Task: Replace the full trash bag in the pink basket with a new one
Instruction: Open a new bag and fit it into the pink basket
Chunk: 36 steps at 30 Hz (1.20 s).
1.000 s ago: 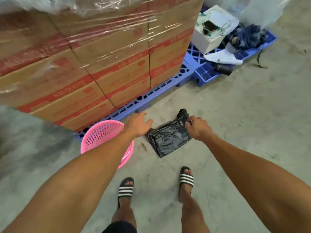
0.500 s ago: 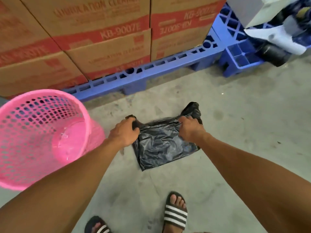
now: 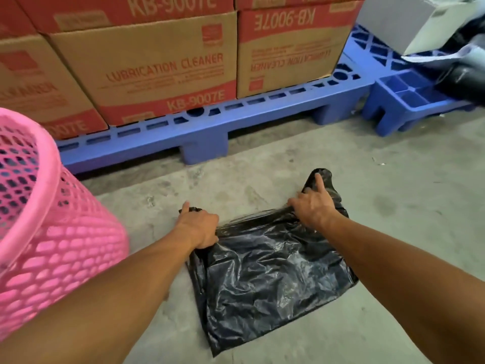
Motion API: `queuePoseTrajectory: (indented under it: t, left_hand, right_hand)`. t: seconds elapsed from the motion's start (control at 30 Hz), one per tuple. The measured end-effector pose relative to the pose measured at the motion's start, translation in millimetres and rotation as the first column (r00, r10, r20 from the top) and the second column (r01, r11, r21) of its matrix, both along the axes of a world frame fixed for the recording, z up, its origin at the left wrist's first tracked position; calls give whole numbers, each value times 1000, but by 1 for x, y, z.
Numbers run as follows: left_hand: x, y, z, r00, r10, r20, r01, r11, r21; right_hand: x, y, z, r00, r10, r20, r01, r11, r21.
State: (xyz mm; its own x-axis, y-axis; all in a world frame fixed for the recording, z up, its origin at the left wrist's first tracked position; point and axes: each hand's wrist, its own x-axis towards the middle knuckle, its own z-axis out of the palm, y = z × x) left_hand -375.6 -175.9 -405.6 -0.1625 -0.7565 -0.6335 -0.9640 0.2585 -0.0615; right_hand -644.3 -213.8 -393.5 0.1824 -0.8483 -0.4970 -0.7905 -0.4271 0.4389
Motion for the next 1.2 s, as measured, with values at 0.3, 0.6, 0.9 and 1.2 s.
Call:
queuePoseTrajectory:
  t: [0.3,0.6,0.9,1.2]
  left_hand:
    - [16,9,49,886,311,-344,-364,926,-98]
    - [38,11,127,583,587,-561,-626,765,151]
    - [49,46,160,588,463,-663,-595,803,33]
    - [49,42,228,-97,443,-891,-721,585,370]
  right_hand:
    - [10,15,67,862,-344,372,323,939,119]
    - [24,25,172,675,-79,733,424,855,-299]
    - [35,47,209,943,-122,309,257,857,-446]
    - [55,59,221,910,-84,407,115,992,-54]
